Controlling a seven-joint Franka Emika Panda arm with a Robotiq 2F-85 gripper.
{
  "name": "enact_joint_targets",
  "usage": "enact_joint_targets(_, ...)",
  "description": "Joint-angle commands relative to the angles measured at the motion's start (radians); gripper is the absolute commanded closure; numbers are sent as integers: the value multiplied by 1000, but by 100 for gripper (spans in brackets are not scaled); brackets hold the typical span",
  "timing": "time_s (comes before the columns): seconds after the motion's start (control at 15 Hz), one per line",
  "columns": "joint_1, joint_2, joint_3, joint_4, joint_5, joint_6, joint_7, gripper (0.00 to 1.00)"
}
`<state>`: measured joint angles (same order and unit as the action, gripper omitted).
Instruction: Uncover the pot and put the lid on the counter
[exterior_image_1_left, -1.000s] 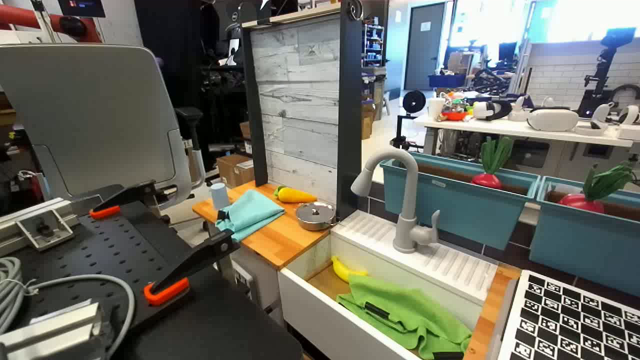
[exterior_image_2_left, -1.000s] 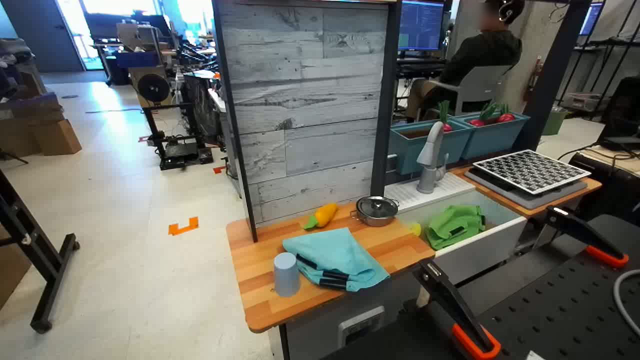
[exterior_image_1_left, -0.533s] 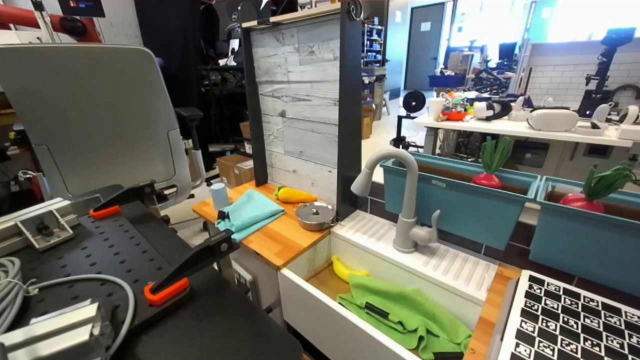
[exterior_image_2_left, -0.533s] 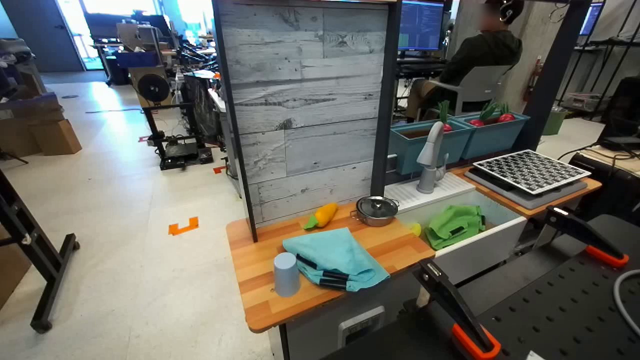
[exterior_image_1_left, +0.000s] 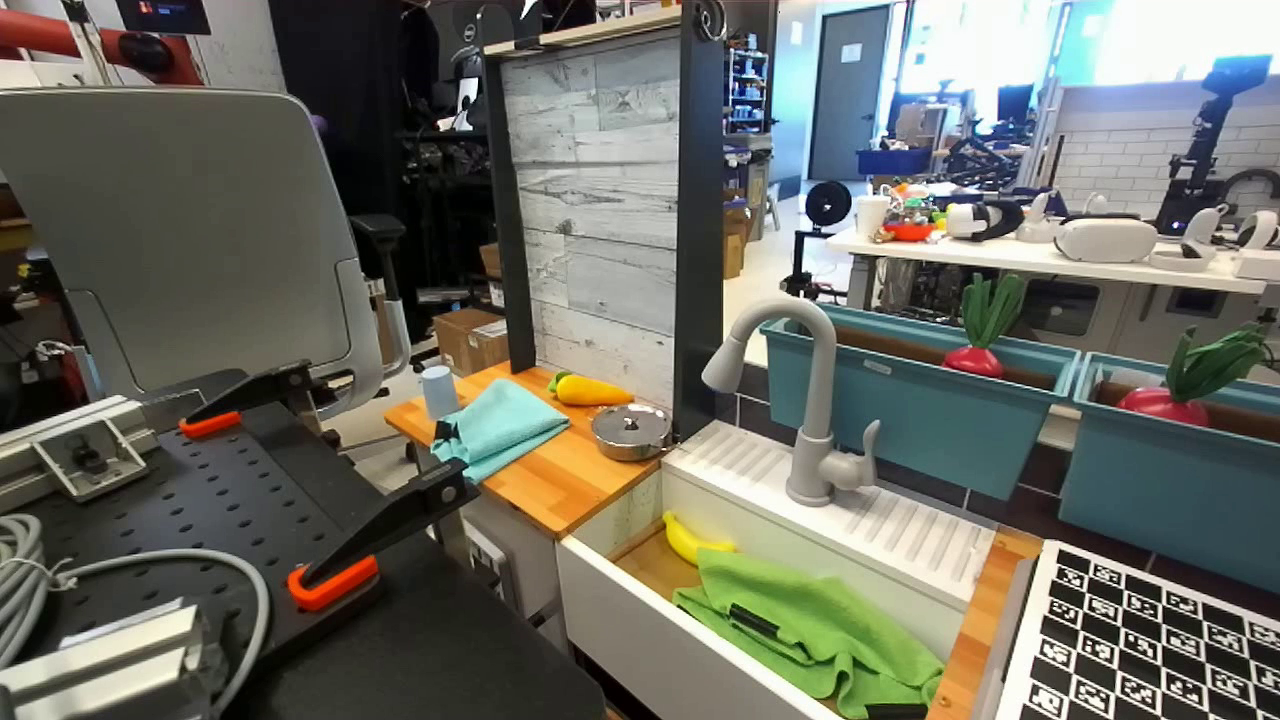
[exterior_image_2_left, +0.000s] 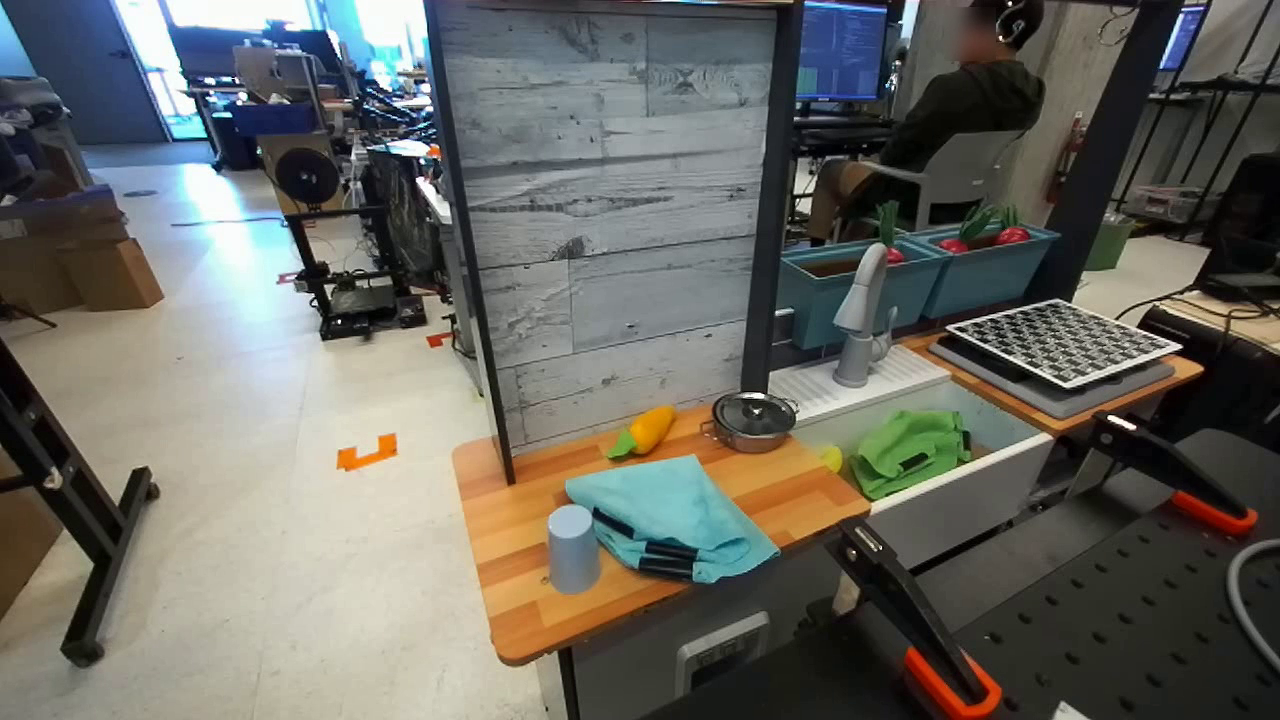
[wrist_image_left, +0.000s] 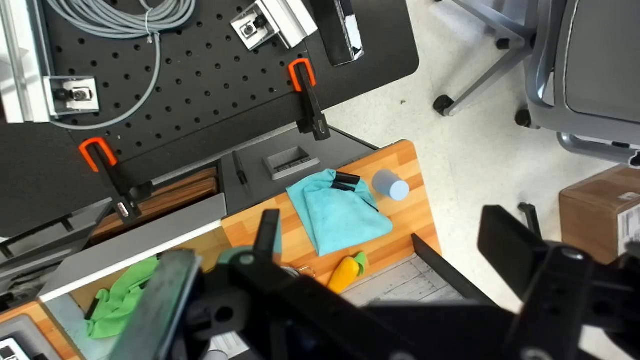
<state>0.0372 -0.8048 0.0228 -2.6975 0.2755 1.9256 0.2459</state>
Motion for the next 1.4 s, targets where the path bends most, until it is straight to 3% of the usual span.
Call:
enact_joint_targets(0.0,-17,60,20,-20,24,96,-13,0)
enact_joint_targets(0.33,-4,257,40,-62,49,423,16,0)
enact_joint_targets(0.67,-11,572,35,-17,59,704,102,0)
enact_joint_targets(1.07,-16,947,13,171,88,867,221,0)
enact_joint_targets(1.33,-8,1200,-15,361,113,962,316,0)
